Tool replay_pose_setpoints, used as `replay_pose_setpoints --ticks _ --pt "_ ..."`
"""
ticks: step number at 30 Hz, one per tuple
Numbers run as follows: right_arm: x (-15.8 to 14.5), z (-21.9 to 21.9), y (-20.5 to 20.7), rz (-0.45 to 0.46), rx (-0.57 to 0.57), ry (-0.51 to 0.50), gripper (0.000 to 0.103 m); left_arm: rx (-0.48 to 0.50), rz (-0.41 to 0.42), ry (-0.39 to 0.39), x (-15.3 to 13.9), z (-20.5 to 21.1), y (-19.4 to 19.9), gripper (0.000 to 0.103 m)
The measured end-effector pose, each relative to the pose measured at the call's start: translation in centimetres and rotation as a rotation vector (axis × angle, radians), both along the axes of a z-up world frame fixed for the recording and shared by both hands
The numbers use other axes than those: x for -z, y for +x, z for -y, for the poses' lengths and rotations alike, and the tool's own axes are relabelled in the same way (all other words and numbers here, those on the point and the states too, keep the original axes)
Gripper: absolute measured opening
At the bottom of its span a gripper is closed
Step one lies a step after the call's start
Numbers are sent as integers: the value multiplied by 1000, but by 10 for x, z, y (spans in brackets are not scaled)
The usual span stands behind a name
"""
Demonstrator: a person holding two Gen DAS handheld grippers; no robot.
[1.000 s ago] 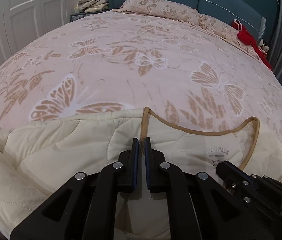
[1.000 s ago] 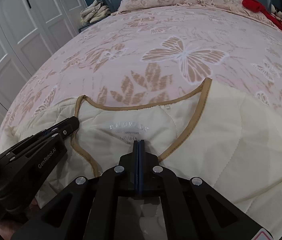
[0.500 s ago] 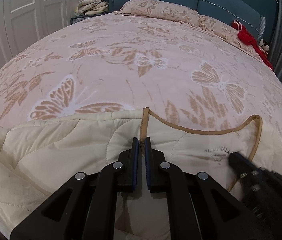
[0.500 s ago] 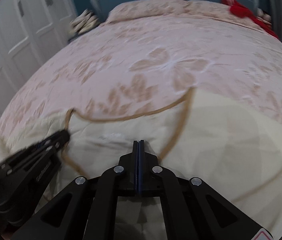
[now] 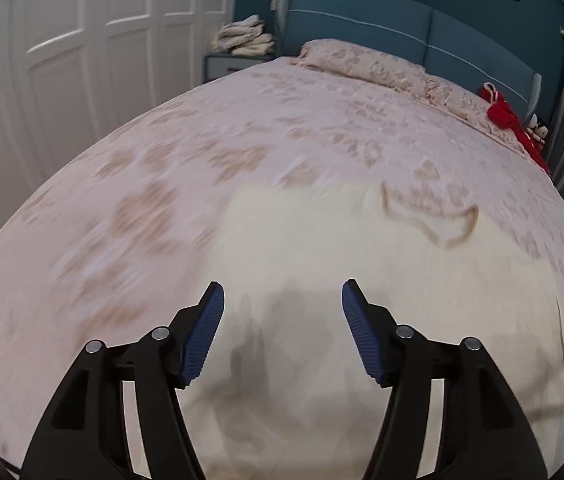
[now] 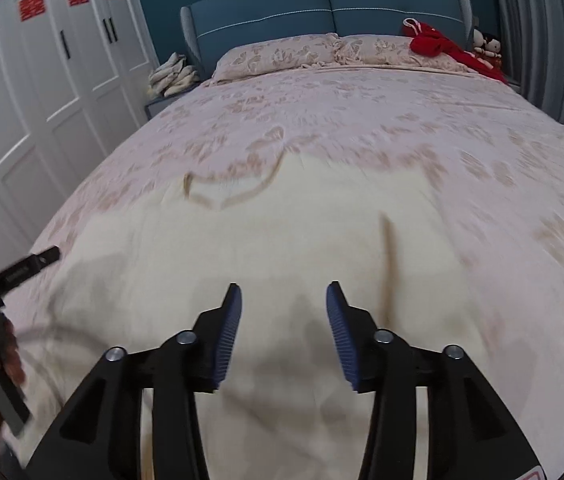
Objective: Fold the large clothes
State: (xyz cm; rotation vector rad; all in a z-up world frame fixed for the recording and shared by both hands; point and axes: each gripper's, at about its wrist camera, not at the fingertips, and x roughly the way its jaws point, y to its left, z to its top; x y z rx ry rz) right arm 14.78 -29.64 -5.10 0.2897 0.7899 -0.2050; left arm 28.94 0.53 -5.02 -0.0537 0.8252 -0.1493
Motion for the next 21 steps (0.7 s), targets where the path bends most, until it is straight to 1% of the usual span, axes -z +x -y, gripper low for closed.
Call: replay_pose_setpoints --ticks 1,2,3,4,6,8,9,11,13,14,16,18,19,20,21 --pt "0 -5 -16 -5 1 -3 50 -9 -8 -10 -1 -17 -21 60" --pt "-1 -11 -45 -14 0 -6 50 -22 -18 -10 -1 -30 -38 60" --pt "-1 -15 -59 -18 -2 -7 51 -36 -28 -12 -1 -43 -53 60" --pt "-2 -22 -84 -21 -4 -18 51 -48 -31 -18 -4 -57 -72 60" --pt "-7 -32 -119 -17 -13 -37 51 -74 -25 -26 -12 -82 -111 60" --pt "-18 -40 -154 -4 -25 -56 51 -70 -19 -25 -25 -99 -143 60" --pt "-26 -43 -171 3 -36 -66 51 -65 -6 -12 -36 -108 -161 60" --pt "-42 -49 -210 3 -51 -94 58 -59 22 6 -55 -123 -193 60" --pt "-56 -55 -247 -12 -76 -132 61 -46 30 6 -74 -138 -225 60" --pt "-60 -56 -259 -21 -81 -149 63 -47 33 12 -84 -147 -242 61" --pt "-67 -59 -291 -46 -91 -185 64 -56 34 6 -102 -163 -268 62" --pt "-70 -62 -313 -55 -103 -209 64 -76 48 -16 -124 -180 -293 62" --pt "-72 -63 -325 -64 -119 -227 64 -84 65 -22 -134 -186 -303 62" --pt "-74 -64 -335 -66 -129 -236 64 -90 103 -27 -149 -193 -315 63" --pt "-76 -66 -345 -63 -137 -247 64 -98 140 -23 -160 -196 -324 67"
